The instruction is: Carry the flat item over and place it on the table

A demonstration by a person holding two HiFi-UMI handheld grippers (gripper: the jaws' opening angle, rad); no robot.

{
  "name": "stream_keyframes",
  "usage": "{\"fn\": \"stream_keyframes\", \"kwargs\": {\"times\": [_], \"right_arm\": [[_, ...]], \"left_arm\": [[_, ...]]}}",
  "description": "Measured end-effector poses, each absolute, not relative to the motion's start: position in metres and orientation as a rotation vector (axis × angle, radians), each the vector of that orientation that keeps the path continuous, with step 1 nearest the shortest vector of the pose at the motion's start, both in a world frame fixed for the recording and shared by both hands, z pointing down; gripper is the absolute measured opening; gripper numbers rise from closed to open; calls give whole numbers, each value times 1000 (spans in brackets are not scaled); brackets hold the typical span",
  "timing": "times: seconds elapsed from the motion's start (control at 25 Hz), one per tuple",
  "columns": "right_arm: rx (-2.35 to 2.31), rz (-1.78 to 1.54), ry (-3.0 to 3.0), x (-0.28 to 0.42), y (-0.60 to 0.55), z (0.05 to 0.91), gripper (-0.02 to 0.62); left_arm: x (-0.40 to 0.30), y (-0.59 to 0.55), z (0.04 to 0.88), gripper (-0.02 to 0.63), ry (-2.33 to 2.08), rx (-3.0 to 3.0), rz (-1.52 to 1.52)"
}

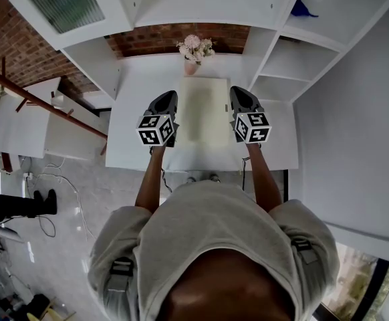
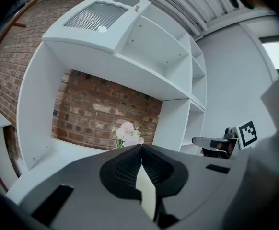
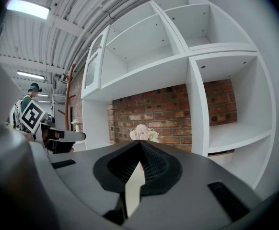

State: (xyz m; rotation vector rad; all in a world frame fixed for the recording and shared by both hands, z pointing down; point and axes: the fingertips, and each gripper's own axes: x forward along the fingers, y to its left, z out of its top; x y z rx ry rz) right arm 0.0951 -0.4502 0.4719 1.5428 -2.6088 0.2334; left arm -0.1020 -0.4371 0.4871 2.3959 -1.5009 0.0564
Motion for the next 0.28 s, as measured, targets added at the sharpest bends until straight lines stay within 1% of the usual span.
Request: {"fn": "stream_keyframes", "kwargs": {"times": [0.28], "right_arm": [[1537,241,-2605,94,-449,476,25]], "left_arm": [[-102,-436,490,15,-1500,2392,61]]}}
